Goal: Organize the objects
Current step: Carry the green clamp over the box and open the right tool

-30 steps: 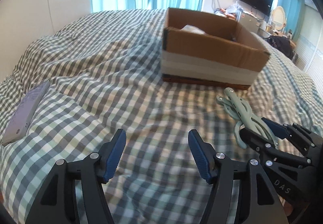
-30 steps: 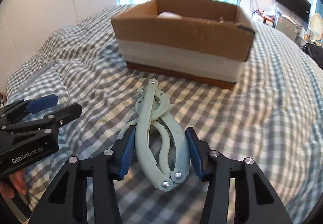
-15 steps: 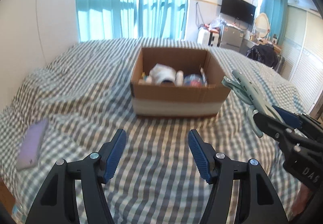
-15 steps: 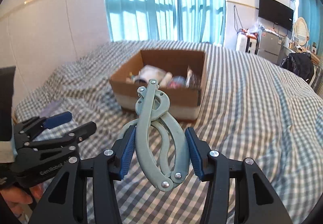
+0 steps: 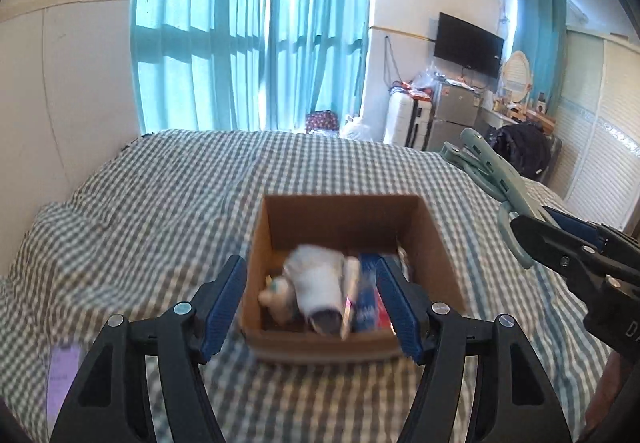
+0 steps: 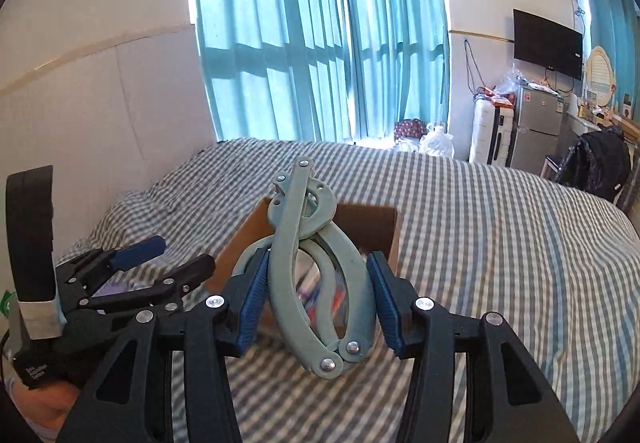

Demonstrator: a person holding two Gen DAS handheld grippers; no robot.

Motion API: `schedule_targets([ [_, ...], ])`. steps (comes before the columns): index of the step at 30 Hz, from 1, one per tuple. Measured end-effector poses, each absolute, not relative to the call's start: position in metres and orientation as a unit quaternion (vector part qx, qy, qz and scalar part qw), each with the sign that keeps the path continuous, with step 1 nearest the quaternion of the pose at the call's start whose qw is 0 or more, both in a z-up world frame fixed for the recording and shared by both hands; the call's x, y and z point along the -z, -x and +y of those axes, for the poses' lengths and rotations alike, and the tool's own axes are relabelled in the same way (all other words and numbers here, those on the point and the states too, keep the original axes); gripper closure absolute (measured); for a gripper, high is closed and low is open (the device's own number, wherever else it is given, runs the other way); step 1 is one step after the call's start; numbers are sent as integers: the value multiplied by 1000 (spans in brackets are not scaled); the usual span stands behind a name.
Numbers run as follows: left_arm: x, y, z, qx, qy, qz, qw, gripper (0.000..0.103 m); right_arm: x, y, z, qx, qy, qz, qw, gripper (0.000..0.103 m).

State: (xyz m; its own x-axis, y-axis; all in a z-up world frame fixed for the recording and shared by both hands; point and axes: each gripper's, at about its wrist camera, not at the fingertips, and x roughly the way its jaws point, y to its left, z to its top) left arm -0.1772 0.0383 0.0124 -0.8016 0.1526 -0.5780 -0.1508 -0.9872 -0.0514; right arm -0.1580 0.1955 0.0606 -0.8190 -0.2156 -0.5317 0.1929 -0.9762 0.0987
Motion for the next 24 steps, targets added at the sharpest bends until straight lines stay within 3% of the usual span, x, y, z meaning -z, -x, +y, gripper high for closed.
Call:
schedule_targets([
  [11, 26, 255, 38, -941, 329, 12, 73, 33, -2, 270, 199, 929, -353, -15, 106, 54],
  [24, 66, 282, 46, -928, 363, 19, 82, 33, 53, 297, 206, 912, -395, -6, 115, 54],
])
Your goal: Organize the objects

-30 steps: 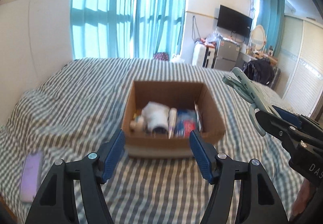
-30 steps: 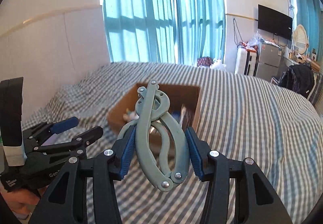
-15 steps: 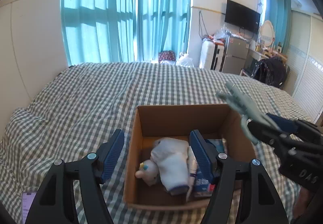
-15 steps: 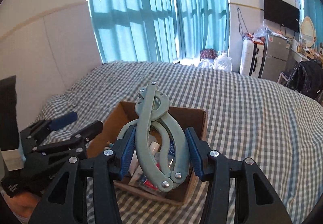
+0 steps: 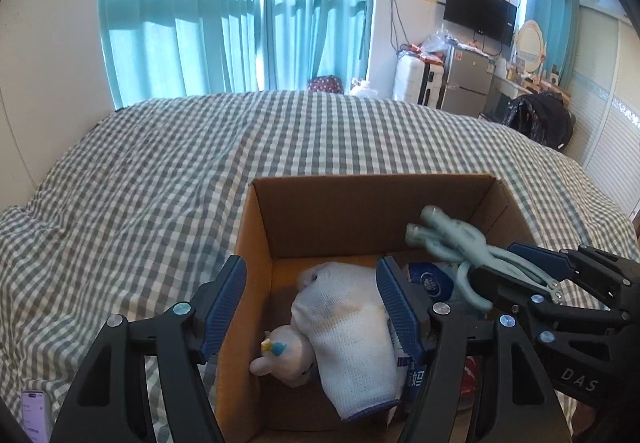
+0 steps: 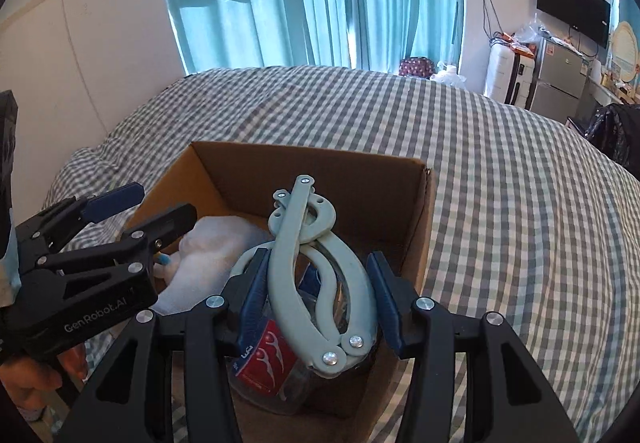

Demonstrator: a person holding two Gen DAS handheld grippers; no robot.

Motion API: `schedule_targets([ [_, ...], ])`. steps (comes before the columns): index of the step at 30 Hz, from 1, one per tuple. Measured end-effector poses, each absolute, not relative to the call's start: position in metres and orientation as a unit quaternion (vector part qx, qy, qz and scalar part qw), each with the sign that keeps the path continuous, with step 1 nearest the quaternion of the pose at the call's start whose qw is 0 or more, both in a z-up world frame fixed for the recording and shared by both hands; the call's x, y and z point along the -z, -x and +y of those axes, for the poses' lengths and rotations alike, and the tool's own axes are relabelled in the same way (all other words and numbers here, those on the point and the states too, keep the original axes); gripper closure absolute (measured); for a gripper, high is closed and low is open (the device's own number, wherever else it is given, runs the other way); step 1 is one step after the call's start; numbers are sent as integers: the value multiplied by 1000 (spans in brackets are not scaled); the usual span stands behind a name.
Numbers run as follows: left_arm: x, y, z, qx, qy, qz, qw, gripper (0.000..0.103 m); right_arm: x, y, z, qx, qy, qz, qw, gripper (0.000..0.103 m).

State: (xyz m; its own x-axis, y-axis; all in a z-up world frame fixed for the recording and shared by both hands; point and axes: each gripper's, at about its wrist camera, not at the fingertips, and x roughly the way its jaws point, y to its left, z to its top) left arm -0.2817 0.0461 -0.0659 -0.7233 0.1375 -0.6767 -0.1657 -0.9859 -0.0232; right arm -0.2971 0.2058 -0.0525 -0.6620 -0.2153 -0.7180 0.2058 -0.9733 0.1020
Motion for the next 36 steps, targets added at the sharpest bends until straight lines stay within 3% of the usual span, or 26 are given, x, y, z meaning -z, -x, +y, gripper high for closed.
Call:
schedule_targets([
  [3, 68, 282, 49, -926, 368, 28, 79, 33, 48, 296, 210, 914, -390, -14, 112, 53],
  [5, 66, 283, 51, -925, 370, 32, 79, 33, 41, 293, 213, 917, -384, -22, 110, 45],
  [7, 62, 282, 54, -925, 369, 39, 80, 28, 32, 290, 216, 920, -375, -25, 112, 41],
  [9, 54, 279, 57, -928, 361, 44, 78, 16, 23, 287, 218, 924, -366, -24, 107, 35],
  [16, 21, 265, 64, -939, 329, 52, 79, 8, -15, 270, 231, 941, -328, -28, 76, 13],
  [20, -8, 247, 64, -948, 305, 48, 80, 7, -44, 248, 243, 952, -299, -36, 53, 6],
  [22, -27, 234, 63, -955, 283, 49, 77, 0, -58, 236, 248, 958, -282, -36, 42, 0],
  [36, -107, 131, 53, -982, 168, 32, 81, 0, -128, 122, 262, 982, -185, -23, -2, 0],
])
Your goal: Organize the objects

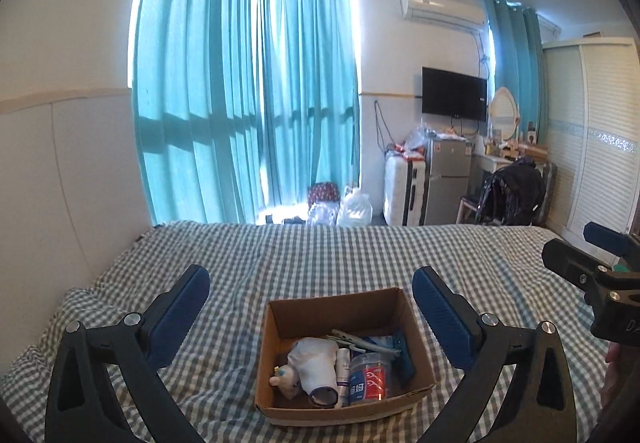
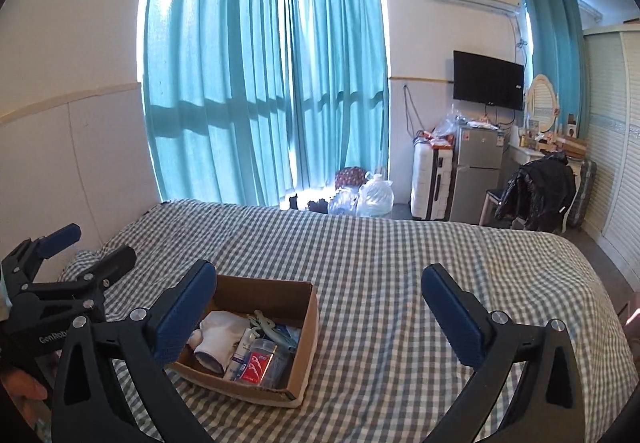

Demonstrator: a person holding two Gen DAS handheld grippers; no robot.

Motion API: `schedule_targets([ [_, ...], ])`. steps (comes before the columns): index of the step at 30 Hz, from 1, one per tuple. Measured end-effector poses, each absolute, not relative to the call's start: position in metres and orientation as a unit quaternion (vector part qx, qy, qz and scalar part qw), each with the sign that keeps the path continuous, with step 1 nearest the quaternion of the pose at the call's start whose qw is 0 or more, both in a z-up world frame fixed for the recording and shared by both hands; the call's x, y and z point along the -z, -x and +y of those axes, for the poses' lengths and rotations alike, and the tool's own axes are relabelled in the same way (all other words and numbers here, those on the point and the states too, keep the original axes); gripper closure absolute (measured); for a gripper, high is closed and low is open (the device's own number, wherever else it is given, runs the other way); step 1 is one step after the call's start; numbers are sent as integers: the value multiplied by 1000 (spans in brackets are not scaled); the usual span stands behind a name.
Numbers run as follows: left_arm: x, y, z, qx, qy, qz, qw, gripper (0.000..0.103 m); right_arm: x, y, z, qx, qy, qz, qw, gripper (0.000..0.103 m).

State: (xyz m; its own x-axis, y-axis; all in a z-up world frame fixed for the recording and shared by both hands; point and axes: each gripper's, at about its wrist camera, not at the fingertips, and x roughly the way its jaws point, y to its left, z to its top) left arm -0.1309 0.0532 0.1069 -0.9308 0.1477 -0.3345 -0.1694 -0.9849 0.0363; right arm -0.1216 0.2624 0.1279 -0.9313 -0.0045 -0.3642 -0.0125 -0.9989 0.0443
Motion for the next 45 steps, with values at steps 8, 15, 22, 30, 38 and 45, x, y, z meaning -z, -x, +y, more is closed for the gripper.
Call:
schedule_targets([
  [8, -114, 80, 40, -988, 133, 13, 77, 0, -126, 64, 265, -989, 141, 15, 28, 0],
  [15, -84, 52, 32, -988, 133, -4, 77, 0, -102, 36, 260, -991, 125, -7, 51, 0],
  [22, -47, 43, 24, -984, 162, -18, 67, 0, -73, 28, 255, -989, 132, -19, 61, 0],
  [30, -26, 43, 17, -982, 181, -21, 59, 0, -50, 33, 252, -986, 157, -11, 57, 0],
  [38, -17, 40, 20, -979, 192, -11, 61, 0, -36, 37, 242, -984, 173, -15, 42, 0],
  [45, -15, 38, 20, -978, 198, -6, 64, 0, -34, 37, 238, -983, 177, -15, 37, 0],
])
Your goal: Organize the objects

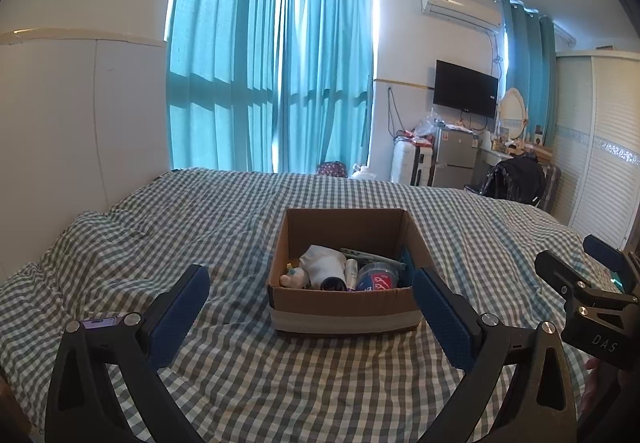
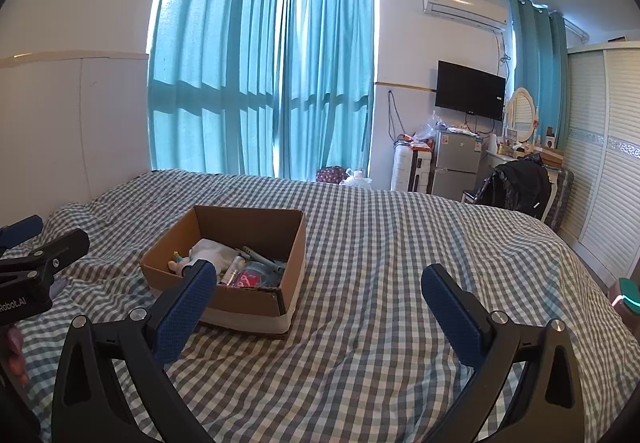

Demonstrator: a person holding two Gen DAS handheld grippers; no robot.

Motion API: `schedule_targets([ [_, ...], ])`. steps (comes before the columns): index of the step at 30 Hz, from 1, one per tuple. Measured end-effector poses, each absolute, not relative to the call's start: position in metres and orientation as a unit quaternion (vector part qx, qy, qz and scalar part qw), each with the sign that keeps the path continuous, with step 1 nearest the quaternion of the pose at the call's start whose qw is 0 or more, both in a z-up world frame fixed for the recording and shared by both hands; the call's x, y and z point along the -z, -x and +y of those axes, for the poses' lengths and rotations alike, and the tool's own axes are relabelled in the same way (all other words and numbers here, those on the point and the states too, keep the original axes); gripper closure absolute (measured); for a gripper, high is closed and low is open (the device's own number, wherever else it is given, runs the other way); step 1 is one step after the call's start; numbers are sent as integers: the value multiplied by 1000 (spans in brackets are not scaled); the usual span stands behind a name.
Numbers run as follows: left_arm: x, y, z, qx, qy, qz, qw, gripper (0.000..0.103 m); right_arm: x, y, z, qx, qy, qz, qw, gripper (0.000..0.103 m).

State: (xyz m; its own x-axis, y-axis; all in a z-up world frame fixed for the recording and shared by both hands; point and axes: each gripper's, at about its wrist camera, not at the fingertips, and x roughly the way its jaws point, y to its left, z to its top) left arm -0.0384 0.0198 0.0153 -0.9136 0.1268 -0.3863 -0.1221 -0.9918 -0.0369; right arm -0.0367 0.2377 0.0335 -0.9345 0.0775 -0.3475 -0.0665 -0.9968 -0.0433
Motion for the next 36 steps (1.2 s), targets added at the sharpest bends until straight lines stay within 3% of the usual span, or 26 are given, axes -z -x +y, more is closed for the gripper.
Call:
schedule_targets([
  [36, -10, 33, 17, -976, 210, -5, 59, 0, -26, 36, 237, -981, 190, 1, 33, 0],
])
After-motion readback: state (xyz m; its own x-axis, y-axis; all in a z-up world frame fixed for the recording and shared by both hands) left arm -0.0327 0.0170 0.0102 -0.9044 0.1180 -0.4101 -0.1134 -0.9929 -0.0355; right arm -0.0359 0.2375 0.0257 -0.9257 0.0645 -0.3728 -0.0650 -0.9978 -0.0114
